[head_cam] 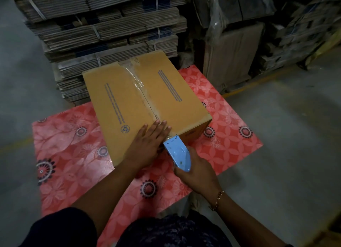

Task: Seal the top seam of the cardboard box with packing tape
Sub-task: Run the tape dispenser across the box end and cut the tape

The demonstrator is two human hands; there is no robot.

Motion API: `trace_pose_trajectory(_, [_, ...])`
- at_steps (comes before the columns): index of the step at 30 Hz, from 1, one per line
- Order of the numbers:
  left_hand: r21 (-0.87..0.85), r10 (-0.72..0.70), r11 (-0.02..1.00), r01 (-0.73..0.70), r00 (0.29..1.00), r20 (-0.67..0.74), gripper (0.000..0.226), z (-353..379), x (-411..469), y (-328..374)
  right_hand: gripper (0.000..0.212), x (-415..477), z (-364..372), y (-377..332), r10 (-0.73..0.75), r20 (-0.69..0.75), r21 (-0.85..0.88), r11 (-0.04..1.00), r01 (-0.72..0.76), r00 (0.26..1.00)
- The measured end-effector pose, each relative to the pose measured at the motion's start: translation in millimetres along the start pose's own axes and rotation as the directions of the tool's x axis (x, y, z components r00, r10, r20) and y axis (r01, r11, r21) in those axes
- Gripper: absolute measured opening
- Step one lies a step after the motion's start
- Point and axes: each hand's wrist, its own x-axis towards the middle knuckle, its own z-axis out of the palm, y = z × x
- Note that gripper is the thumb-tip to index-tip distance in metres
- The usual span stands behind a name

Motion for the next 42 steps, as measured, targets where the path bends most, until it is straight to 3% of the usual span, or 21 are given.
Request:
trace_pose_trajectory(9, [-0.005,-0.017,1.000,0.017,1.000,-0.026,0.065,0,2,1,0.086,-27,-10,11,0.015,0.035,-0.036,0.999,-0.013,0.999])
trace_pose_trajectory(20, [0.028,-0.017,0.999,0.018,0.999,-0.033,0.064,-3,2,2,0.083,-24,-27,0,0.011,0.081,-0.173,0.985,0.004,0.997])
trace_pose_trajectory(28, [0.028,-0.018,0.999,0.019,0.999,-0.041,0.064,-2,2,3,0.068,-6,-36,-6,0.118,0.198,-0.296,0.954,-0.055,0.973])
trace_pose_trajectory(32, [0.033,-0.032,0.999,0.033,0.998,-0.048,0.063,-1,2,4,0.057,27,-47,-30,0.131,0.331,-0.332,0.943,-0.015,0.934])
trace_pose_trajectory(34, [0.035,-0.030,0.999,0.032,0.999,-0.045,0.063,-3,2,4,0.045,44,-54,-42,0.170,0.446,-0.374,0.927,0.011,0.879])
trace_pose_trajectory(37, [0.035,-0.018,0.999,0.020,0.999,-0.043,0.063,-3,2,4,0.042,42,-43,-25,0.314,0.569,-0.567,0.820,0.086,0.760])
trace_pose_trajectory(39, [0.040,-0.020,0.999,0.023,0.998,-0.057,0.062,-1,1,4,0.054,26,-24,14,0.317,0.507,-0.607,0.791,0.071,0.801])
trace_pose_trajectory(42, [0.042,-0.024,0.999,0.027,0.998,-0.064,0.062,-1,2,5,0.069,6,-9,53,0.098,0.438,-0.552,0.814,0.181,0.893])
